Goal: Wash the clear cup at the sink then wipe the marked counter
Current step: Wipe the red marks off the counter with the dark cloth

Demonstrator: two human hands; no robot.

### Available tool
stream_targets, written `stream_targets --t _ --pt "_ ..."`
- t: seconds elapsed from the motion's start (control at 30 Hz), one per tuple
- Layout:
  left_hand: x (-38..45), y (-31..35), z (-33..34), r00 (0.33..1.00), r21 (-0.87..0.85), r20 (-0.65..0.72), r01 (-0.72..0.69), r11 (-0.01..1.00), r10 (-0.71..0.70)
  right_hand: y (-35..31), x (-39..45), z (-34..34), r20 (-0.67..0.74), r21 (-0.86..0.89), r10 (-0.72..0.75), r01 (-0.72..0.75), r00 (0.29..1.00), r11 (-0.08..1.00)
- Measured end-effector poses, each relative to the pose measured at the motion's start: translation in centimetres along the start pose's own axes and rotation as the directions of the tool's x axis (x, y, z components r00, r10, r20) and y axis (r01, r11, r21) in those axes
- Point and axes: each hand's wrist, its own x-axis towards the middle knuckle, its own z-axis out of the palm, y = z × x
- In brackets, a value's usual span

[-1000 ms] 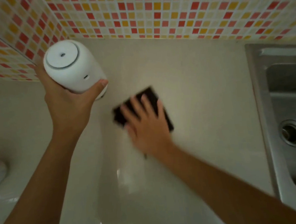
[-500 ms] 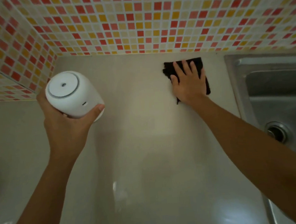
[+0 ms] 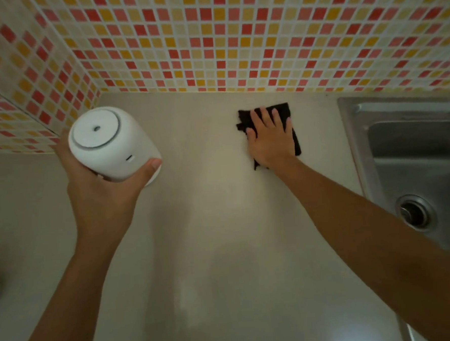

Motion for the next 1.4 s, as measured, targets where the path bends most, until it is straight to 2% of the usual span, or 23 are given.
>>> stream_targets --t 0.07,0.13,0.2,0.23,0.3,0.33,0.4,0.5,0.57,0.63,0.7,0.8,0.9,0.97,1.07,1.13,1.2,1.3,1.4 --pt "-0.4 -0.2 -0.2 1.0 0.0 0.017 -0.005 1.0 0.005 -0.4 2.2 0.2 0.006 -0.016 0.045 -0.045 0.999 0.999" --pt "-0.7 -0.5 -0.7 1.0 0.01 0.02 -0.002 1.0 0.001 -1.1 -0.5 0.8 -0.039 -0.014 0.028 -0.028 0.999 0.999" --pt "-0.6 -0.8 -1.2 1.0 0.015 0.008 0.011 1.0 -0.011 -3.1 -7.8 2.0 -0.12 0.029 -0.108 0.112 0.987 0.993" --pt "-0.5 -0.8 -1.3 1.0 0.019 0.0 0.023 1.0 -0.023 -4.4 -12.3 2.8 -0.132 0.041 -0.225 0.232 0.965 0.972" --pt "0.1 -0.7 -1.3 0.999 0.04 -0.009 0.036 0.999 -0.035 -6.6 -16.9 4.2 -0.09 0.054 -0.434 0.439 0.897 0.897" --pt "0.3 -0.6 -1.2 1.0 0.054 -0.009 0.027 0.998 -0.026 -7.4 -15.6 4.3 -0.055 0.061 -0.487 0.49 0.872 0.87" --pt "0.5 -0.3 -0.9 1.0 0.083 0.007 0.009 0.997 -0.01 -9.0 -8.7 3.5 -0.066 0.026 -0.447 0.449 0.892 0.893" --pt "-0.1 -0.1 -0.8 0.999 0.091 0.032 -0.007 0.996 0.005 -10.3 2.1 1.4 0.041 0.017 -0.208 0.207 0.977 0.978" --pt "-0.3 -0.3 -0.8 0.999 0.097 0.045 -0.016 0.995 0.012 -11.2 3.2 2.1 0.033 0.012 -0.11 0.11 0.993 0.994" --pt "-0.3 -0.5 -0.3 0.999 0.102 0.041 -0.019 0.995 0.015 -12.0 -1.7 3.4 -0.026 0.05 -0.162 0.163 0.986 0.985" --pt "-0.1 -0.7 0.6 0.999 0.095 0.035 -0.008 0.995 0.004 -12.9 -10.9 4.6 -0.069 0.105 -0.305 0.311 0.95 0.945" --pt "-0.2 -0.5 2.7 0.997 0.059 0.076 0.006 0.998 -0.011 -11.0 -24.9 4.9 0.015 0.136 -0.494 0.488 0.869 0.862" --pt "-0.5 -0.4 4.6 0.99 0.03 0.139 0.022 0.999 -0.026 -4.0 -28.5 3.9 0.02 0.098 -0.467 0.463 0.884 0.881" --pt "-0.9 -0.4 5.5 0.985 0.041 0.17 0.014 0.999 -0.02 0.7 -24.5 2.9 -0.037 0.048 -0.378 0.379 0.925 0.924" --pt "-1.7 0.0 6.6 0.981 0.037 0.192 -0.003 0.999 -0.004 6.6 -14.1 1.0 -0.109 -0.007 -0.081 0.081 0.991 0.997" --pt "-2.4 0.3 7.2 0.978 0.022 0.207 -0.009 1.0 0.004 9.4 -8.8 -0.1 -0.097 0.007 0.099 -0.099 0.99 0.995" --pt "-3.0 0.6 7.4 0.977 0.012 0.213 -0.01 1.0 0.008 9.8 -8.1 -0.1 -0.118 0.018 0.157 -0.156 0.98 0.988" --pt "-3.1 1.0 7.4 0.978 0.019 0.206 -0.019 1.0 0.014 6.9 -16.4 1.3 -0.174 0.003 0.029 -0.029 0.984 1.0" --pt "-2.4 1.5 7.7 0.976 0.042 0.217 -0.03 0.999 0.02 3.3 -30.1 2.5 -0.024 -0.01 -0.288 0.288 0.957 0.958"
